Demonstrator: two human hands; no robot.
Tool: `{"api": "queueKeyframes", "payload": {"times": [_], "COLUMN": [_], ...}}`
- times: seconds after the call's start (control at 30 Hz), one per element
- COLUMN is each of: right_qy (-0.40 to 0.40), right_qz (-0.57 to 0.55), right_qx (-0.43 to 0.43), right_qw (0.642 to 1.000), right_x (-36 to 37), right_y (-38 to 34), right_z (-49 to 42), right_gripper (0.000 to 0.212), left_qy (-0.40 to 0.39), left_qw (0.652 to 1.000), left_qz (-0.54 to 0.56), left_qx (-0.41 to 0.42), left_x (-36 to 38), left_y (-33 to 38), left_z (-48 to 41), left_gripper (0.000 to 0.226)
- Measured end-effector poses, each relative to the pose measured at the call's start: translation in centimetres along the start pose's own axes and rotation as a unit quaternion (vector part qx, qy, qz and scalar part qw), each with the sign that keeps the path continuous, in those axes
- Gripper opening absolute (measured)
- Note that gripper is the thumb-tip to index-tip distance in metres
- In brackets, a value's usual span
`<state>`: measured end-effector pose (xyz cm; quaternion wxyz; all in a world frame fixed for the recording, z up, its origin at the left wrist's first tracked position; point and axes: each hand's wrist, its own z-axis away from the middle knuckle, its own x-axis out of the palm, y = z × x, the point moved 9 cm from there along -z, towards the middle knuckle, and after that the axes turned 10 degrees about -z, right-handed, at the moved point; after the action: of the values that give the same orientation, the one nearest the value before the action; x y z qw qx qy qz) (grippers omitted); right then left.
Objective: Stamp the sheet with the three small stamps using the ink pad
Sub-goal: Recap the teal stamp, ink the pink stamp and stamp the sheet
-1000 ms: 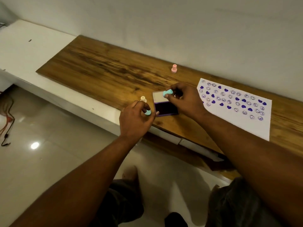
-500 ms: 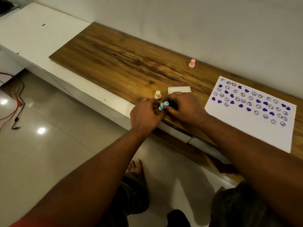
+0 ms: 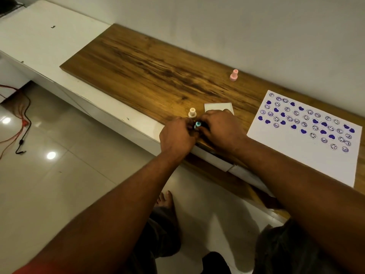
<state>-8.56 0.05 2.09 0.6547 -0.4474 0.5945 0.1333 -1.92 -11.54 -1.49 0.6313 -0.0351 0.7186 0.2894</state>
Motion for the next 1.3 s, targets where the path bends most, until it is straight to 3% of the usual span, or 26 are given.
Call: {"api": "queueKeyframes", "payload": {"times": [0.23, 0.43, 0.87, 1.03, 1.17, 1.3], "right_qy": [0.039, 0.053, 0.054, 0.1, 0.191, 0.138], "right_qz": [-0.085, -0.166, -0.167, -0.179, -0.111, 0.019], "right_qx": [0.066, 0.09, 0.094, 0.134, 0.172, 0.234], "right_qw": [0.993, 0.981, 0.98, 0.969, 0.96, 0.962], "right_x": [0.6, -0.2, -2.2, -4.7, -8.4, -9.4], "right_y": [1.0, 2.4, 4.6, 7.1, 10.6, 13.3], "right_z": [0.2, 0.3, 1.3, 1.0, -1.9, -6.7], "right_gripper": [0.027, 0.045, 0.035, 0.038, 0.042, 0.054], "left_qy": [0.001, 0.033, 0.038, 0.018, 0.013, 0.039], "left_qw": [1.0, 0.999, 0.995, 0.995, 0.994, 0.993], "left_qz": [0.009, 0.019, 0.035, 0.048, 0.073, 0.074], "left_qx": [-0.005, 0.002, -0.082, -0.081, -0.079, -0.085], "left_x": [0.2, -0.7, -0.8, -0.5, -0.7, -1.9], "left_y": [-0.1, -0.5, -1.0, -1.2, -1.7, -1.8], "left_z": [-0.1, -0.2, -3.9, -3.9, -3.9, -4.1], "left_gripper": [0.03, 0.036, 0.051, 0.06, 0.071, 0.059]}}
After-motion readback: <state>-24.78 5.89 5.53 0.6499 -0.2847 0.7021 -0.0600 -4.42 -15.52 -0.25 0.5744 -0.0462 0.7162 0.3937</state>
